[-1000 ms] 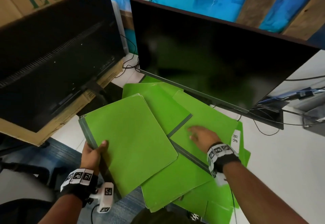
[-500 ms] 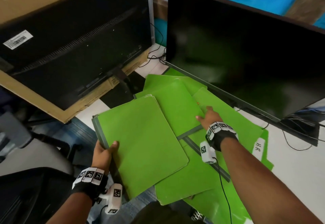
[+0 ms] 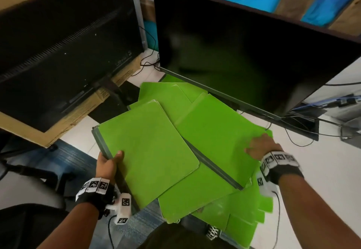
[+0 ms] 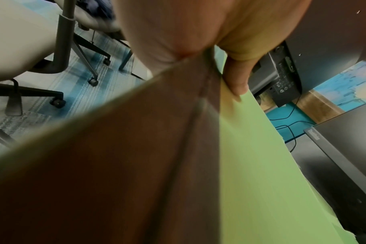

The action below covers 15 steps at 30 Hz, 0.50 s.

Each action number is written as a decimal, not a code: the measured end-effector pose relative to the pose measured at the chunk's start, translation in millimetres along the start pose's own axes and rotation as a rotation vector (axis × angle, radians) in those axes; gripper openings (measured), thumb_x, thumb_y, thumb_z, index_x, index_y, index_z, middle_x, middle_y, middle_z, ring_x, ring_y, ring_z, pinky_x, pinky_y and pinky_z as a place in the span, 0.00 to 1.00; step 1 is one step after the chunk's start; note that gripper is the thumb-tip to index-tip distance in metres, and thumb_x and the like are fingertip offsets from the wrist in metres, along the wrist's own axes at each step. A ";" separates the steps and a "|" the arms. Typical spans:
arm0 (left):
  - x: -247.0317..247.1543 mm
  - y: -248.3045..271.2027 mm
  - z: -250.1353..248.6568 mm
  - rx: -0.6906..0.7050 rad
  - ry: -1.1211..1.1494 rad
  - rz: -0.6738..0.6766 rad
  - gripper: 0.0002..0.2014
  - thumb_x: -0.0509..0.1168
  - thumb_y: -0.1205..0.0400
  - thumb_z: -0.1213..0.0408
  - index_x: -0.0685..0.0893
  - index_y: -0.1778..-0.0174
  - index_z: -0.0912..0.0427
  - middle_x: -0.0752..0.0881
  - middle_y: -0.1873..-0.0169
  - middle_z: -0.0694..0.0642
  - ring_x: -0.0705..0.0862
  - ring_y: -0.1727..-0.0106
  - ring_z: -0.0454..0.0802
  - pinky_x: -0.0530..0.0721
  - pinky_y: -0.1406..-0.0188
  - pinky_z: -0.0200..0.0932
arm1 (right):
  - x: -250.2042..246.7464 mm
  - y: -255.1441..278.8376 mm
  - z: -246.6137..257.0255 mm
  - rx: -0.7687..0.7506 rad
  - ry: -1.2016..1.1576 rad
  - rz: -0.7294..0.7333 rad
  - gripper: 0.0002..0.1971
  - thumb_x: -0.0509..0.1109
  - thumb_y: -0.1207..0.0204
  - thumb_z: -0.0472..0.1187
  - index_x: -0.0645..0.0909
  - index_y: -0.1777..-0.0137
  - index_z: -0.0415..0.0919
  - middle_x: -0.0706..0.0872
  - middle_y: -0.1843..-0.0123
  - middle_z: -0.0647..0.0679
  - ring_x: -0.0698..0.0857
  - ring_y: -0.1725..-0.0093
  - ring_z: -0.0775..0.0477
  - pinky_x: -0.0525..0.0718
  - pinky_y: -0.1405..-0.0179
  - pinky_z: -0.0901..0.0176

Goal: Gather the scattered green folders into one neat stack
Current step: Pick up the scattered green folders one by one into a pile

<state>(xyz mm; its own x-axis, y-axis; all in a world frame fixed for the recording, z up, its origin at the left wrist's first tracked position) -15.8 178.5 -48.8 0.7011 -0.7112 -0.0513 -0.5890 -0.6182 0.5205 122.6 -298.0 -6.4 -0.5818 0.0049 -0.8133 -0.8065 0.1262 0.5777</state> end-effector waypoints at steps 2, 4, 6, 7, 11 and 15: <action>-6.1 -1.7 1.4 -0.006 -0.011 -0.017 0.18 0.69 0.20 0.73 0.77 0.35 0.62 0.86 0.53 0.60 0.85 0.60 0.56 0.84 0.60 0.49 | -8.7 -15.4 10.4 -0.080 -0.190 -0.087 0.31 0.66 0.26 0.60 0.69 0.24 0.50 0.65 0.21 0.43 0.68 0.24 0.39 0.71 0.27 0.39; -9.6 -0.1 0.3 -0.001 -0.016 -0.009 0.18 0.69 0.20 0.73 0.77 0.35 0.62 0.87 0.54 0.58 0.85 0.59 0.56 0.84 0.60 0.49 | -8.4 -22.6 10.2 -0.041 -0.245 -0.127 0.37 0.67 0.26 0.60 0.61 0.19 0.49 0.61 0.19 0.43 0.65 0.21 0.37 0.69 0.26 0.37; -11.7 1.0 -2.5 0.021 -0.028 0.013 0.18 0.68 0.20 0.74 0.77 0.35 0.62 0.87 0.52 0.61 0.86 0.58 0.57 0.84 0.59 0.49 | -6.3 -25.2 6.8 -0.005 -0.201 -0.151 0.43 0.64 0.26 0.64 0.53 0.17 0.46 0.54 0.16 0.42 0.59 0.19 0.36 0.63 0.23 0.36; -12.8 1.6 -2.4 0.023 -0.034 0.018 0.18 0.68 0.20 0.74 0.78 0.35 0.62 0.87 0.50 0.63 0.86 0.59 0.57 0.84 0.59 0.50 | -9.3 -28.4 6.5 -0.007 -0.182 -0.185 0.44 0.62 0.25 0.66 0.51 0.16 0.45 0.51 0.15 0.43 0.57 0.18 0.36 0.59 0.22 0.37; -31.1 4.8 5.0 0.022 -0.042 -0.040 0.20 0.68 0.21 0.76 0.77 0.33 0.64 0.86 0.48 0.65 0.86 0.59 0.56 0.84 0.61 0.48 | -27.4 -46.8 29.8 -0.078 -0.216 -0.141 0.43 0.57 0.23 0.66 0.46 0.15 0.45 0.52 0.14 0.42 0.57 0.18 0.32 0.57 0.22 0.35; -36.3 7.9 7.8 0.028 -0.043 -0.061 0.19 0.67 0.20 0.76 0.77 0.34 0.64 0.86 0.50 0.64 0.86 0.59 0.56 0.84 0.59 0.48 | -28.7 -61.1 27.0 -0.047 -0.213 -0.115 0.43 0.56 0.27 0.71 0.53 0.17 0.48 0.65 0.19 0.38 0.67 0.23 0.30 0.68 0.27 0.34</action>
<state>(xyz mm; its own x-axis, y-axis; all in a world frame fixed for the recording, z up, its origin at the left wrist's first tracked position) -49.1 196.7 -49.4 0.7188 -0.6850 -0.1189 -0.5572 -0.6699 0.4908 191.4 -279.1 -20.2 -0.4544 0.2027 -0.8674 -0.8731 0.0918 0.4788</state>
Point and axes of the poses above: each hand's wrist, its own y-axis away from the middle knuckle, its own x-axis out of the palm, z = x × y, the point moved 2 cm from there along -y, towards the middle knuckle
